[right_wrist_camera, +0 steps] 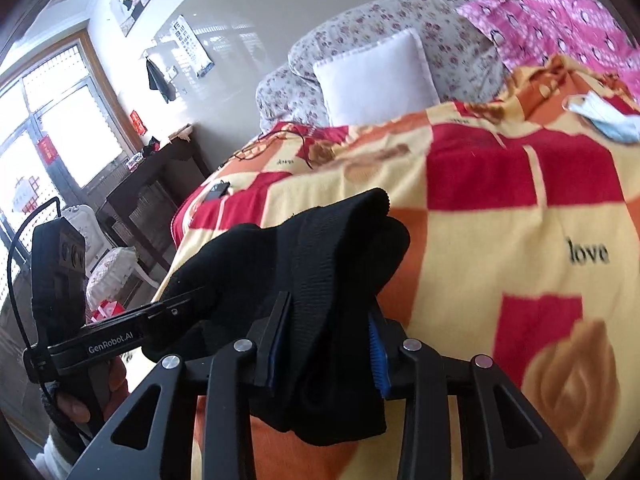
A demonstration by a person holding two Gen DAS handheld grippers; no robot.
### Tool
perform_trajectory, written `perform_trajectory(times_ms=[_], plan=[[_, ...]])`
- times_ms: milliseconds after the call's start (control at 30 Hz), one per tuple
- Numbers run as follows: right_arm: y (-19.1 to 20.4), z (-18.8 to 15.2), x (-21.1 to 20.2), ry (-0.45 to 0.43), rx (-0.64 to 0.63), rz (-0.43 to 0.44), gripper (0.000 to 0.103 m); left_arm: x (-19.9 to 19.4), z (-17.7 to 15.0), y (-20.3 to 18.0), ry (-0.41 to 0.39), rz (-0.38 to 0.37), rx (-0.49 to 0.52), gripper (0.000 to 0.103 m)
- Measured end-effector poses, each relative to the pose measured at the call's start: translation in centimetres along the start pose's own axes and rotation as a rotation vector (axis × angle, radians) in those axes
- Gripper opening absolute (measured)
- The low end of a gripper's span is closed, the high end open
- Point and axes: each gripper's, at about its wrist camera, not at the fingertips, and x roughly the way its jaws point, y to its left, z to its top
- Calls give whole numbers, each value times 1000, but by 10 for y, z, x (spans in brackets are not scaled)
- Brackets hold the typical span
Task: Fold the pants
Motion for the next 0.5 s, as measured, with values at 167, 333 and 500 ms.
perform_trajectory(times_ms=[167, 333, 500], plan=[[3, 16, 22, 9, -3, 14, 34, 14, 10, 15, 10, 23, -11, 30], [-14, 2, 60, 143, 2, -87, 51, 47, -5, 35, 69, 123, -13, 67], [-7, 1, 39, 107, -73, -159, 54, 37, -5, 37, 51, 187, 17, 80]])
